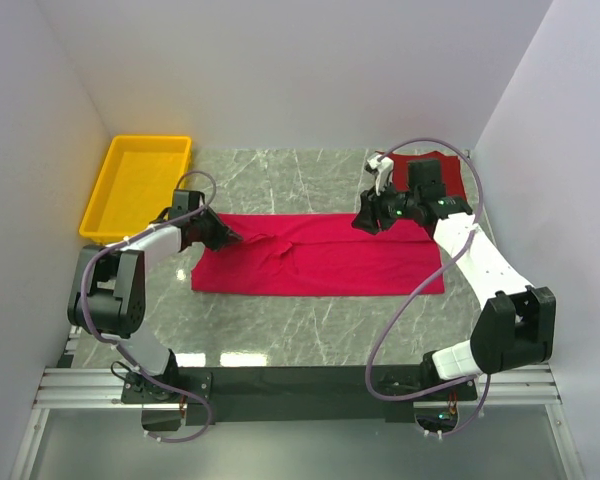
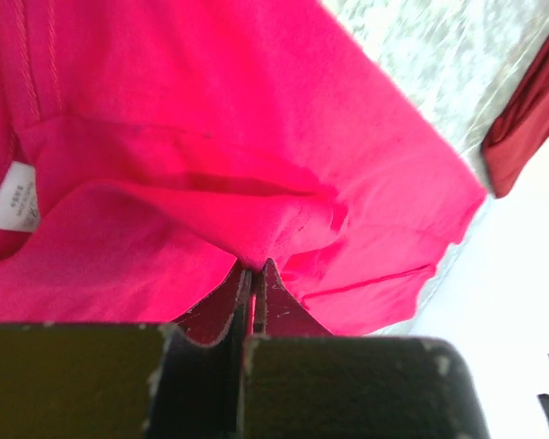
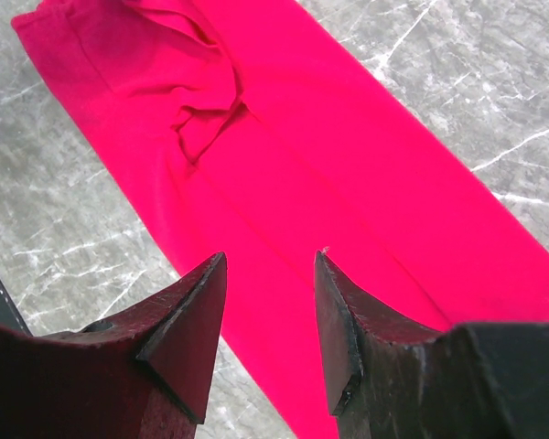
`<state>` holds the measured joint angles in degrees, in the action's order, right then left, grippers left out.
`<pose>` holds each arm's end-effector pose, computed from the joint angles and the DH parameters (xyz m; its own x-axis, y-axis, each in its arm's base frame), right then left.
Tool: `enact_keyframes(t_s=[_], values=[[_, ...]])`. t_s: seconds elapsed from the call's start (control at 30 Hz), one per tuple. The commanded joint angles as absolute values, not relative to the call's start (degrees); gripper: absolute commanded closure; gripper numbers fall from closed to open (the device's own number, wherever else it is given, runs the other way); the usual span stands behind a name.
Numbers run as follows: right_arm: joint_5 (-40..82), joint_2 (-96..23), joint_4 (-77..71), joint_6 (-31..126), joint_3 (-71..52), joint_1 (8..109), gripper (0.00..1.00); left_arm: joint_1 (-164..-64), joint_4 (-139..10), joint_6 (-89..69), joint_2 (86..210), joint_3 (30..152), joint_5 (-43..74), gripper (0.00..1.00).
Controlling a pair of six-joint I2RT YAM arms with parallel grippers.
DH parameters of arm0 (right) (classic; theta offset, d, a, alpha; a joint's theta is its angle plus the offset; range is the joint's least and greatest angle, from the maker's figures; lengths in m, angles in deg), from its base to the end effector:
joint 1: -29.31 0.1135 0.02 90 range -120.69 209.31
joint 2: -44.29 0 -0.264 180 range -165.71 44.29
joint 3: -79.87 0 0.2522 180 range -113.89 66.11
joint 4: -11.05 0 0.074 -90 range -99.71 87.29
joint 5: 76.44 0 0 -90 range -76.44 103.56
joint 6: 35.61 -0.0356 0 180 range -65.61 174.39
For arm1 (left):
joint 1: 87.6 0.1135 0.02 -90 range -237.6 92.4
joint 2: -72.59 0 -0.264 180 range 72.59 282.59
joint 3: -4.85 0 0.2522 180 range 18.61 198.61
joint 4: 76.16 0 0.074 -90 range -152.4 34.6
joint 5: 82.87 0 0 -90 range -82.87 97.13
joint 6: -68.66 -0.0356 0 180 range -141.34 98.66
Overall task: Fold and stack the t-shirts
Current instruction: Fold the tshirt
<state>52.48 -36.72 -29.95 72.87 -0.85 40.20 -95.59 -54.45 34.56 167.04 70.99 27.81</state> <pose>0.2976 0.0800 0.3059 -0.4211 -0.3321 -0.8440 -0.7844 0.6005 0.1550 0.3265 -0.0585 0.1749 -0.7192 -0.6814 -0.1361 -0.4295 0.5899 -0.6838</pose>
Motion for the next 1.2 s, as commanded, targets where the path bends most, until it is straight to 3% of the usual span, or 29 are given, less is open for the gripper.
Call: enact_keyframes(t_s=[0.0,0.4,0.53,0.7,0.9,1.17], values=[[53.73,-34.72,-28.37,72.32,-0.34,39.50,0.50,-94.19,-57.03,37.28,165.93,73.72,28.84,0.99],[54.26,-35.16,-29.25,72.84,-0.25,38.89,0.50,-91.20,-61.69,40.19,173.48,79.51,31.29,0.99],[54.17,-34.98,-29.60,73.28,-0.16,38.36,0.50,-90.77,-59.33,38.61,175.16,83.46,31.12,0.72],[53.82,-34.63,-30.31,73.72,0.45,37.57,0.50,-88.57,-53.01,32.55,171.12,86.55,24.19,0.55],[52.24,-34.28,-31.18,74.42,1.24,36.69,0.50,-86.19,-49.21,25.52,162.78,84.80,20.48,0.54],[48.64,-34.63,-39.08,80.39,1.68,33.35,0.50,-86.19,-39.21,10.41,147.85,71.71,23.40,0.53]])
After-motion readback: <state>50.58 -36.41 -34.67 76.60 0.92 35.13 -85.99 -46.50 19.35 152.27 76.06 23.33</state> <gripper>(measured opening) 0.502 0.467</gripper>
